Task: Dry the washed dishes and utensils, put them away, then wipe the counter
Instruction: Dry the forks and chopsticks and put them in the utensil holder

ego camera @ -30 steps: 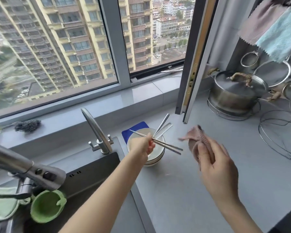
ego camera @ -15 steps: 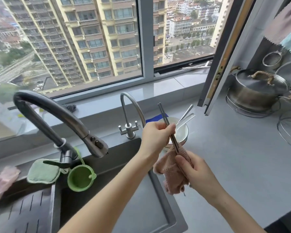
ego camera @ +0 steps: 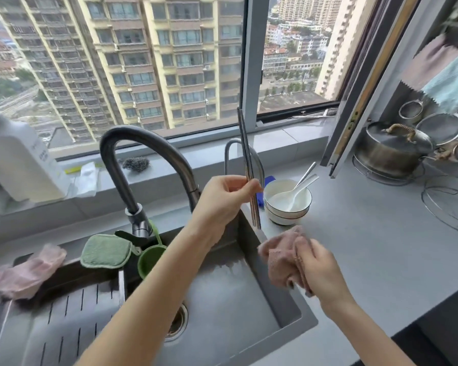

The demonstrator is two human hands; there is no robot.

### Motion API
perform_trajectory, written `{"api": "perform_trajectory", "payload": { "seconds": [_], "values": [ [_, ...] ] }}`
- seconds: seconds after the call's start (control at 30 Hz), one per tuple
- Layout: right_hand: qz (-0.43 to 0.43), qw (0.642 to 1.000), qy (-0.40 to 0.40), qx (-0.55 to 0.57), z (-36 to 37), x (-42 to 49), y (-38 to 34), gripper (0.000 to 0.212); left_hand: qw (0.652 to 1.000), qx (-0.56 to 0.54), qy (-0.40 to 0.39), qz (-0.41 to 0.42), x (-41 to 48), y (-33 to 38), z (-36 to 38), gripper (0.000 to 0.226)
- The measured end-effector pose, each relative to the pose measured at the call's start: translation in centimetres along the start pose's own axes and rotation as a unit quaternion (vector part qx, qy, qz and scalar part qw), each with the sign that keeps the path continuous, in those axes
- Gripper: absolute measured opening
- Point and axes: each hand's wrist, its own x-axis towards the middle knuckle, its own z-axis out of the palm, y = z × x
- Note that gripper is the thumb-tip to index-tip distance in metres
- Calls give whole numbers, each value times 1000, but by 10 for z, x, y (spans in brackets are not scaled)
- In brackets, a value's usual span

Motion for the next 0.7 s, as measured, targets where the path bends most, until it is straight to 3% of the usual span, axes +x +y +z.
{"api": "perform_trajectory", "payload": {
  "seconds": [0.1,0.17,0.23,0.3,0.47,0.53,0.6,0.7],
  "values": [
    [-41,989,34,140,2,3,-39,35,995,-5,-79,-54,-16,-1,-19,15],
    [-105,970,-33,215,19,3,-68,33,989,14,-128,-66,-29,-8,-26,19],
    [-120,970,-83,197,47,2,-88,33,985,29,-159,-61,-38,-14,-31,17],
    [-94,977,-64,178,74,3,-99,23,984,12,-163,-72,-45,-19,-40,15],
    [-30,960,-11,279,86,25,-132,12,965,13,-220,-141,-82,-39,-77,18],
    [-55,958,20,281,79,31,-150,8,974,9,-177,-144,-95,-43,-100,19],
    [-91,962,12,259,86,22,-158,10,988,-34,-77,-126,-99,-44,-126,17],
    [-93,967,-119,207,125,-13,-152,23,989,-107,69,-78,-99,-37,-159,17]
  ]
}}
